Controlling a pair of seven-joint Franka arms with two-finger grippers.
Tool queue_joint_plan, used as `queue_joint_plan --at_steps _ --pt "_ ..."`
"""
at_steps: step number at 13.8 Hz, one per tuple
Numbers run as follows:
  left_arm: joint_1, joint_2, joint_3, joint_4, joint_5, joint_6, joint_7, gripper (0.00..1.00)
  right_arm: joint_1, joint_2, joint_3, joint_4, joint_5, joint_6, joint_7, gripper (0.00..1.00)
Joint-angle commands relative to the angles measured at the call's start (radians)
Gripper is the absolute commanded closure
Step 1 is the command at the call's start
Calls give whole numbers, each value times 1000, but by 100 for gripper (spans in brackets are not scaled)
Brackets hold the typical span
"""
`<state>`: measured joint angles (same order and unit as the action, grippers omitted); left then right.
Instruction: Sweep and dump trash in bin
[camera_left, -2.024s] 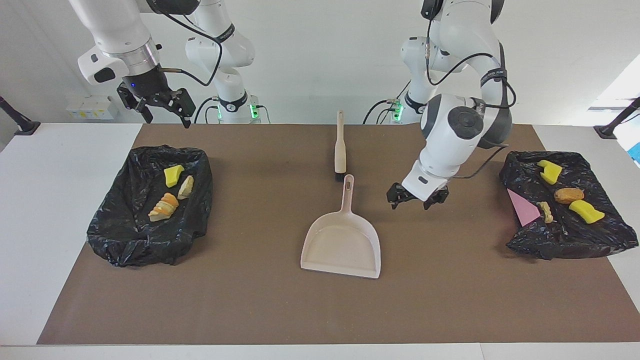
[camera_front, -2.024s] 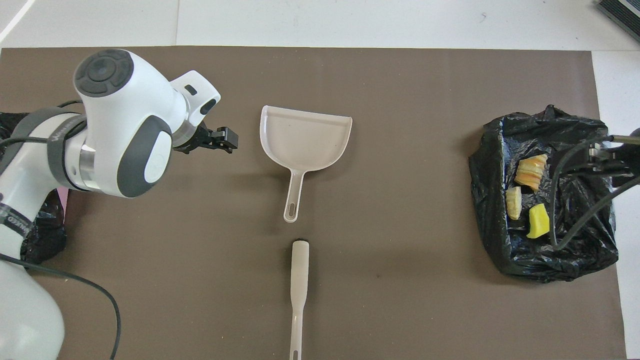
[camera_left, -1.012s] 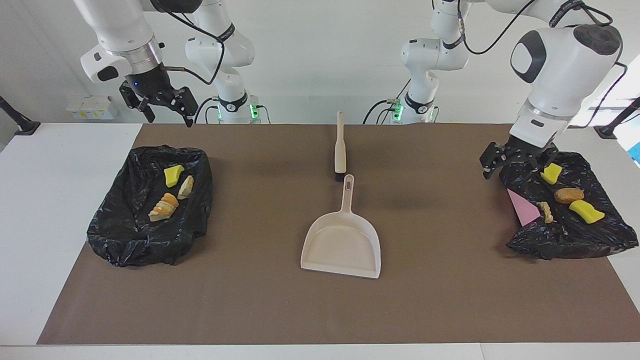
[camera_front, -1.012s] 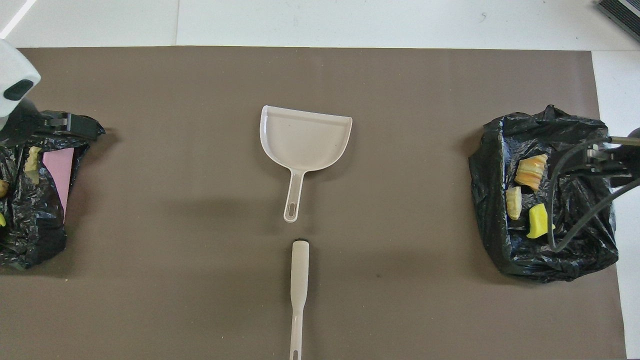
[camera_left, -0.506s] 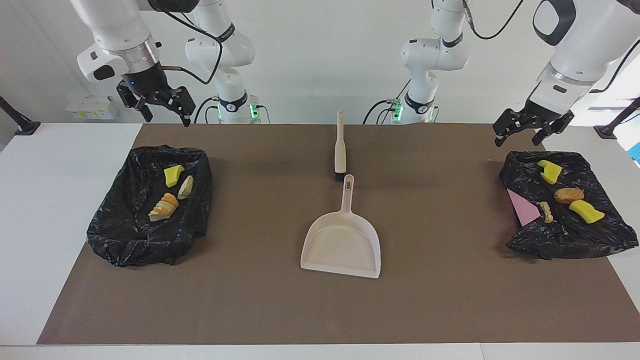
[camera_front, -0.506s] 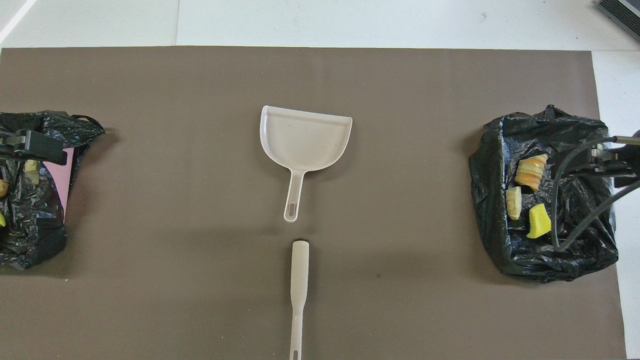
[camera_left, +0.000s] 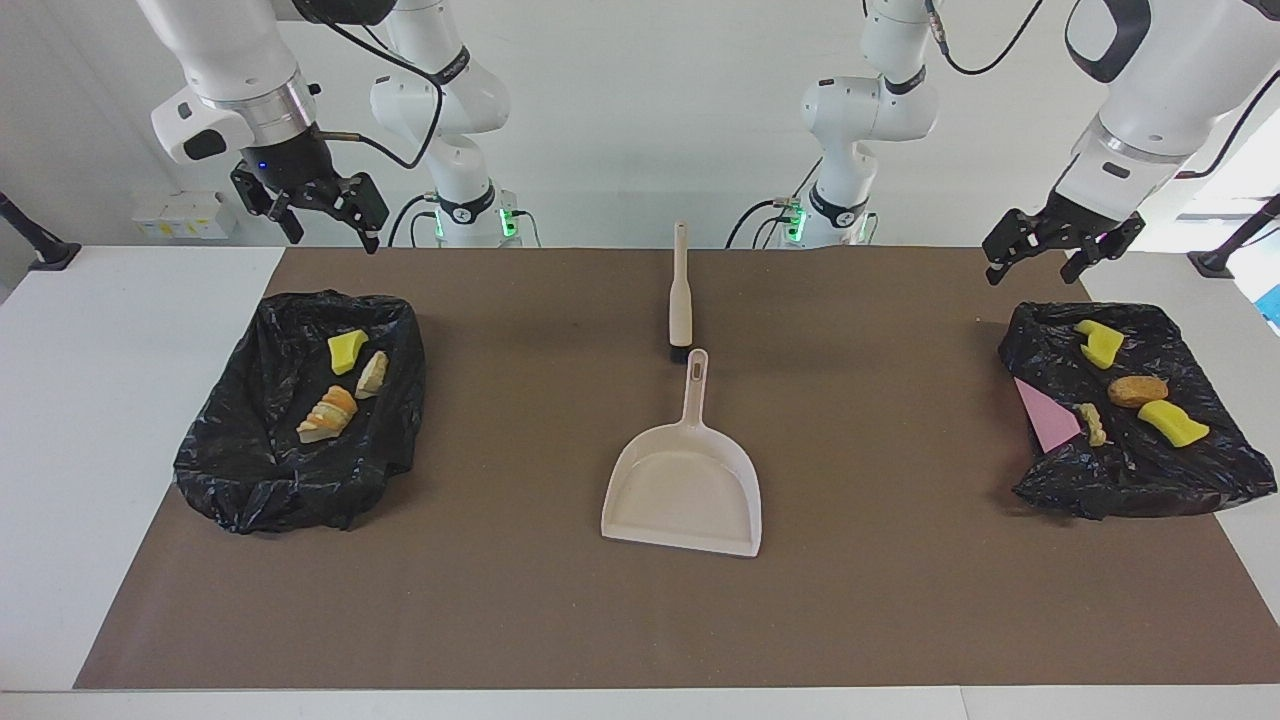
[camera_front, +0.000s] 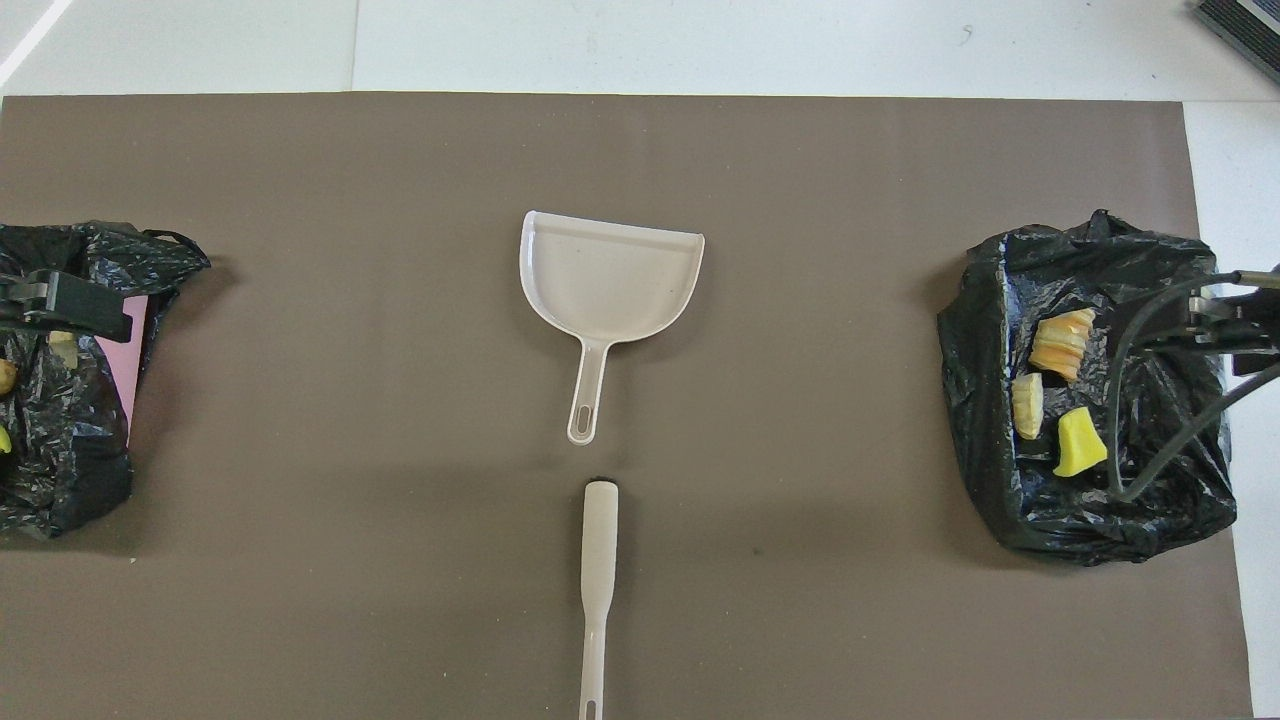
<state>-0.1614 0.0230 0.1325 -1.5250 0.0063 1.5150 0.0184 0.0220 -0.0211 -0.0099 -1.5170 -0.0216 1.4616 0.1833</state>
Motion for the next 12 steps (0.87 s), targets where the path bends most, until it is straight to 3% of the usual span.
queue_joint_plan --at_steps 1,4,12 --pt "6 0 6 12 -18 -74 15 0 -4 -17 -4 -17 6 3 -2 0" --pt "7 28 16 80 -43 -105 15 0 -5 -19 -5 -20 6 2 -2 0" --pt "-4 17 10 69 -48 -38 18 0 -5 -19 -4 -20 8 2 -4 0"
